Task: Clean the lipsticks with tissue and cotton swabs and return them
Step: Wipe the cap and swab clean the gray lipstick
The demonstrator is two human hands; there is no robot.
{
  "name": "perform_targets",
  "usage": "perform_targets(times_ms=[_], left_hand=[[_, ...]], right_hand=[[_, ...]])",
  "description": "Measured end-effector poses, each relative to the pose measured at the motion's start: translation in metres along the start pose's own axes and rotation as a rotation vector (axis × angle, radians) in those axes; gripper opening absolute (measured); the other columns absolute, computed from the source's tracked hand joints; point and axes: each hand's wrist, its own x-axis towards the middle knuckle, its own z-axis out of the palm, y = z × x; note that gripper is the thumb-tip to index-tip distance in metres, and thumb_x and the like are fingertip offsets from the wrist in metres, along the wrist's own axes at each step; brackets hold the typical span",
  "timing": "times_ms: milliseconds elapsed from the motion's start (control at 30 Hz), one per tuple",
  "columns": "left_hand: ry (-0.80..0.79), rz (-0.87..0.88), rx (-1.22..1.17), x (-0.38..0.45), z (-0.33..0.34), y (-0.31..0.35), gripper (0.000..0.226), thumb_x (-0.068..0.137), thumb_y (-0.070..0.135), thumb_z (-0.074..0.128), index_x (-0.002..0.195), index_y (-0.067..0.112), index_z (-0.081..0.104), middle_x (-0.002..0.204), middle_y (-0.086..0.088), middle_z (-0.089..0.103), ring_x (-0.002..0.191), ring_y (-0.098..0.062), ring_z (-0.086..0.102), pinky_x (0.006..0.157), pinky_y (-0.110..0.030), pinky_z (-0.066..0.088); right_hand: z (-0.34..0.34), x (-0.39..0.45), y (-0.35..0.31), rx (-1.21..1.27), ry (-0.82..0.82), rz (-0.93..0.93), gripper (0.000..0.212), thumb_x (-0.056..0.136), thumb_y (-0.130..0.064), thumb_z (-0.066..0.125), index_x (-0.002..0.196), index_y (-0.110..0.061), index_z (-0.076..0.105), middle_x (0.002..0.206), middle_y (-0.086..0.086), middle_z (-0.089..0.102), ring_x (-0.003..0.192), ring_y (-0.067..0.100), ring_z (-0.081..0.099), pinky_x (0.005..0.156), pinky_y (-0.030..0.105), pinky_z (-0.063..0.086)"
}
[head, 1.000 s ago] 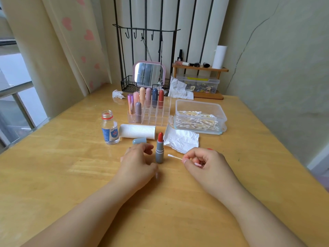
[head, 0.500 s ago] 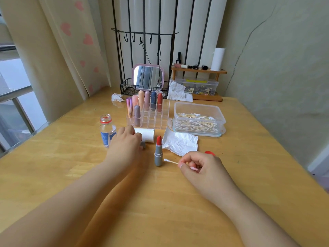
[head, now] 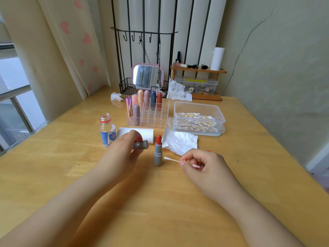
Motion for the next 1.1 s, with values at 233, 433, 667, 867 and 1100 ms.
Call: perform_targets(times_ms=[233, 433, 667, 867, 1100], left_hand=[[-0.163, -0.291, -0.948, -0.034, -0.009, 0.016, 0.014, 0.091, 0.025, 0.053, 0.103, 0.018, 0.059, 0.077, 0.004, 0.062, 0.078, -0.014, 0.062, 0.085, -0.03, 0.051], [-0.258, -0.251, -1.033, -0.036, -0.006, 0.018, 0.021, 0.083, 0.035, 0.052, 0.092, 0.021, 0.064, 0.076, 0.001, 0.055, 0.074, -0.015, 0.053, 0.081, -0.026, 0.052], [-0.303, -0.189, -0.898, -0.038, -0.005, 0.019, 0.028, 0.084, 0.036, 0.046, 0.099, 0.017, 0.06, 0.077, 0.005, 0.056, 0.071, -0.008, 0.056, 0.082, -0.025, 0.045], [-0.302, -0.189, -0.89, -0.039, -0.004, 0.018, 0.025, 0.085, 0.039, 0.048, 0.097, 0.021, 0.062, 0.077, 0.003, 0.056, 0.071, -0.01, 0.056, 0.081, -0.028, 0.044], [-0.293, -0.195, -0.929, -0.039, -0.005, 0.019, 0.023, 0.085, 0.036, 0.046, 0.092, 0.024, 0.064, 0.078, 0.001, 0.056, 0.07, -0.012, 0.055, 0.08, -0.026, 0.043]], right_hand=[[-0.001, -0.003, -0.009, -0.045, 0.043, -0.21, 0.011, 0.083, -0.017, 0.067, 0.072, -0.019, 0.067, 0.054, -0.011, 0.042, 0.051, 0.005, 0.036, 0.055, 0.009, 0.032], [-0.001, -0.004, -0.011, -0.291, 0.079, -0.471, 0.019, 0.081, -0.029, 0.053, 0.077, -0.018, 0.068, 0.06, -0.004, 0.056, 0.062, 0.005, 0.047, 0.058, 0.012, 0.036], [-0.001, -0.004, -0.01, -0.482, 0.05, -0.61, 0.017, 0.084, -0.019, 0.053, 0.075, -0.013, 0.065, 0.062, -0.013, 0.039, 0.063, 0.006, 0.039, 0.06, 0.022, 0.04], [0.0, -0.006, -0.012, -0.361, -0.007, -0.618, 0.015, 0.085, -0.018, 0.055, 0.075, -0.013, 0.065, 0.061, -0.018, 0.04, 0.064, -0.001, 0.04, 0.062, 0.016, 0.037], [0.003, -0.007, -0.013, -0.423, -0.016, -0.631, 0.015, 0.083, -0.018, 0.055, 0.071, -0.013, 0.063, 0.061, -0.017, 0.034, 0.062, 0.001, 0.036, 0.06, 0.017, 0.036]])
